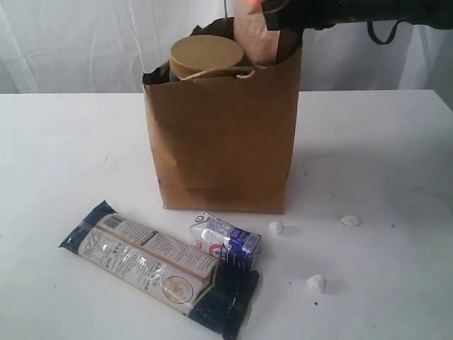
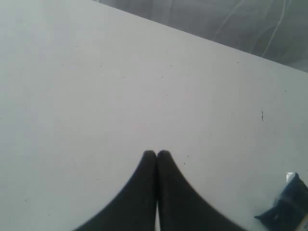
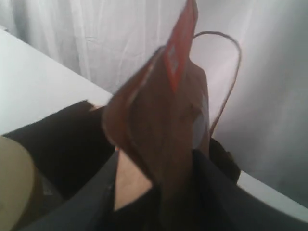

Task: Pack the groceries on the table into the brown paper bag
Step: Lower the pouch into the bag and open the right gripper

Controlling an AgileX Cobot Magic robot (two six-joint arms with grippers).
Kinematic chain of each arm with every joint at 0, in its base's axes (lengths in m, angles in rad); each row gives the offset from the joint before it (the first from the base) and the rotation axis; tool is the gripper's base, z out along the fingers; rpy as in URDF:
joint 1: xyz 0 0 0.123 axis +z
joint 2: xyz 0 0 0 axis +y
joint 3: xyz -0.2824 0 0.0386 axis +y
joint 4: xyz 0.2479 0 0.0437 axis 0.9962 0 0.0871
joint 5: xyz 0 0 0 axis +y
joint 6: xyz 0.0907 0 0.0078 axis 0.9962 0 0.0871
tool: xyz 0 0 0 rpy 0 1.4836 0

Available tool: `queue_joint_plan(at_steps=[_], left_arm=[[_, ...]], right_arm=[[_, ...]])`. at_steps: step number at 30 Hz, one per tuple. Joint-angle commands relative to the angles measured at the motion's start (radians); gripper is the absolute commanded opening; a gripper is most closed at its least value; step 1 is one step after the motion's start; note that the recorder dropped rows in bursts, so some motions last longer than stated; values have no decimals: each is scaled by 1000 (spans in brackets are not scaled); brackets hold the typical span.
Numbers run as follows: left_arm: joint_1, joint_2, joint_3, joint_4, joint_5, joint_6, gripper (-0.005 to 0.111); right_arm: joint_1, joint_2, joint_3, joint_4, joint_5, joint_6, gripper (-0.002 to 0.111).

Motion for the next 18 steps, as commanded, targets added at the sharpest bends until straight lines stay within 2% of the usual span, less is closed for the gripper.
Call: queue_joint_plan(at_steps=[1,6,12,14,18], left_arm=[[-7,-7,5,12,-6,0,0],[-7,-7,5,12,-6,0,0],[-7,-7,5,12,-6,0,0],[-7,-7,5,12,-6,0,0],[-7,-7,5,12,-6,0,0]], right_arm=[[-1,-10,-10,29,-47,23,0],[-1,5,-10,26,156,23,0],[-1,24,-10,26,159,23,2],[-1,28,-10,13,151,23,8],[-1,28,-10,-10,150,23,30]])
